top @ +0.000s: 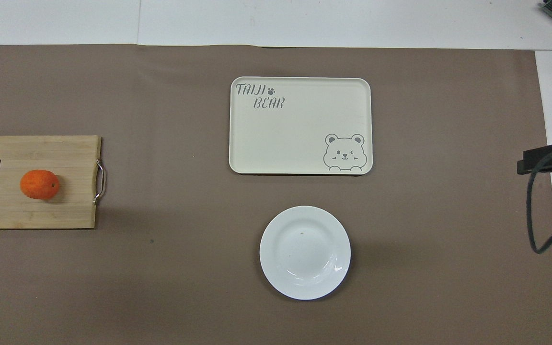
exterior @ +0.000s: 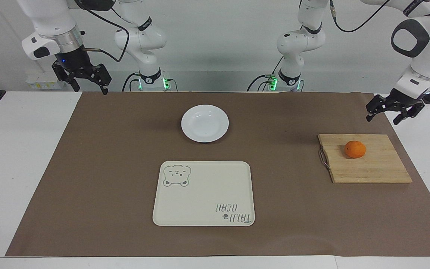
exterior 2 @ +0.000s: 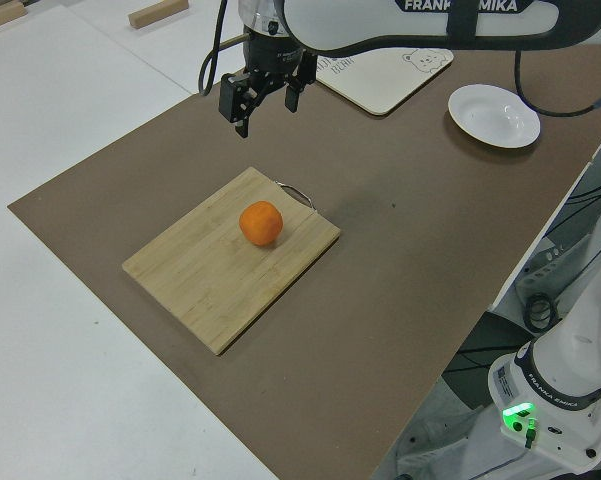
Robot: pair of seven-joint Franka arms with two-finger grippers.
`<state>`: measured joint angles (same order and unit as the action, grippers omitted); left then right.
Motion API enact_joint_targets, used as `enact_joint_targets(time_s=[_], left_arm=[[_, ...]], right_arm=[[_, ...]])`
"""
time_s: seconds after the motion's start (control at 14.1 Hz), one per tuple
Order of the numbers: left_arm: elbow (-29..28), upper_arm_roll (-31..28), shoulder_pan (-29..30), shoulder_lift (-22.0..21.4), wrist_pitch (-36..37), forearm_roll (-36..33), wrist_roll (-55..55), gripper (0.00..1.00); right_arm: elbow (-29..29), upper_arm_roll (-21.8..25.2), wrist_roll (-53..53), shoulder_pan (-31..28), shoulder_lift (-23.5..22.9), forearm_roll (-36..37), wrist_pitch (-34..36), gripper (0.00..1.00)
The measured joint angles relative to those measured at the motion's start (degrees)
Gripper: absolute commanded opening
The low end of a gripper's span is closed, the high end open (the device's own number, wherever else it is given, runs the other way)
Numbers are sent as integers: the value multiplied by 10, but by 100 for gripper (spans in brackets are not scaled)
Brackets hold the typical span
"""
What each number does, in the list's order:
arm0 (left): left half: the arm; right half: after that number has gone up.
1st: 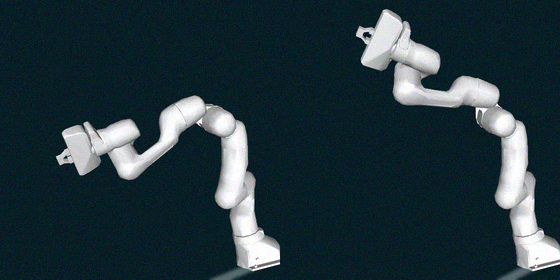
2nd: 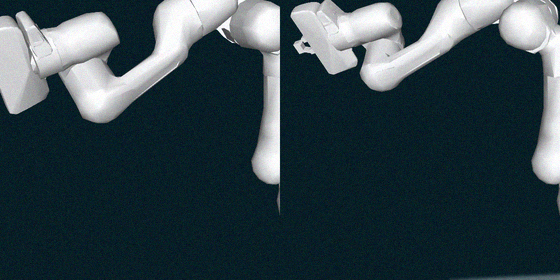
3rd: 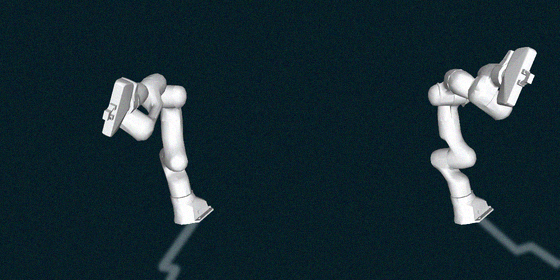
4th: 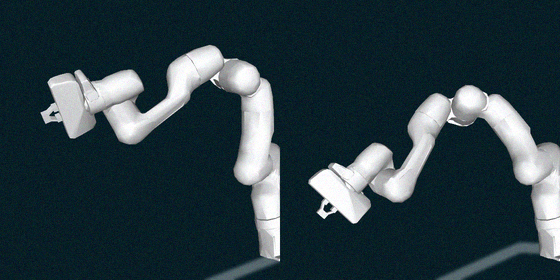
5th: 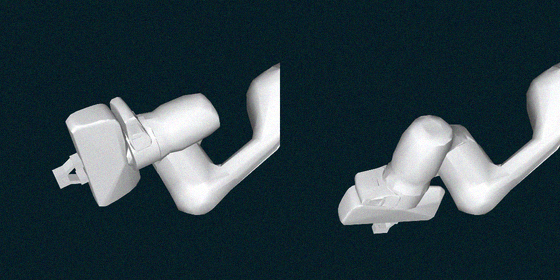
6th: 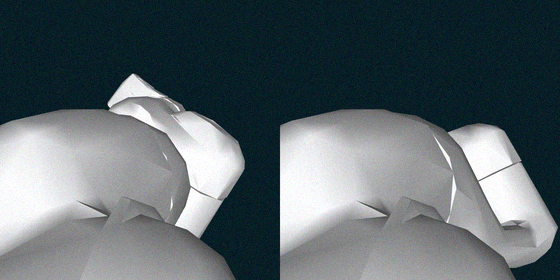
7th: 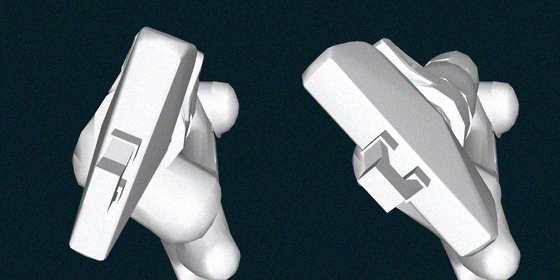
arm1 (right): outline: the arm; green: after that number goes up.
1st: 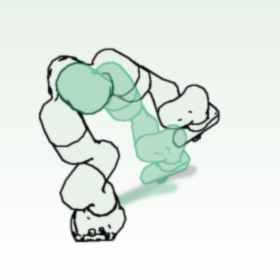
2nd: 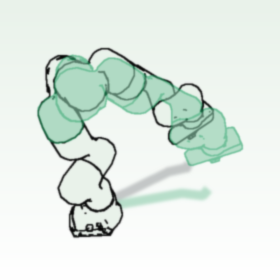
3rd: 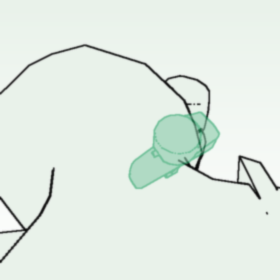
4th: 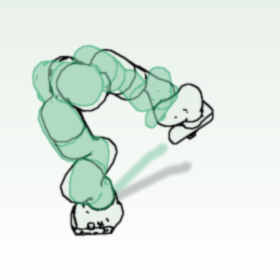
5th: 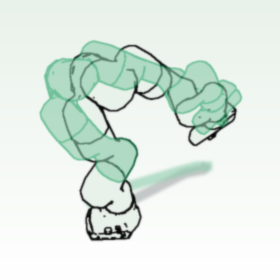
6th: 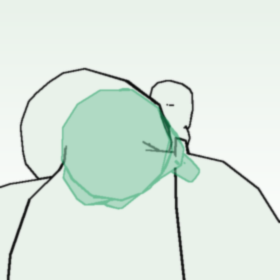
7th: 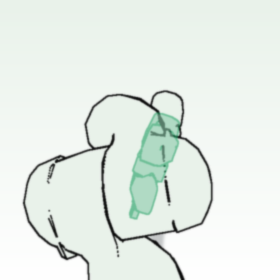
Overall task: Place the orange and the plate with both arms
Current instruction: 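Reach the left gripper down to the orange on the cutting board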
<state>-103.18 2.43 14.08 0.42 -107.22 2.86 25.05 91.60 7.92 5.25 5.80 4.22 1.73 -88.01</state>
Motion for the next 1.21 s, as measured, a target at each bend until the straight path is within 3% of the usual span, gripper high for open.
enact_joint_targets(time_s=[0.64,1.06,1.21], left_arm=[[-143,2,5,51,-162,-3,9,100],[-168,1,12,92,-228,-6,12,100],[-172,2,12,105,-241,-6,12,6]], right_arm=[[0,0,0,0,0,0,0,100],[0,0,0,0,0,0,0,100],[0,0,0,0,0,0,0,100]])
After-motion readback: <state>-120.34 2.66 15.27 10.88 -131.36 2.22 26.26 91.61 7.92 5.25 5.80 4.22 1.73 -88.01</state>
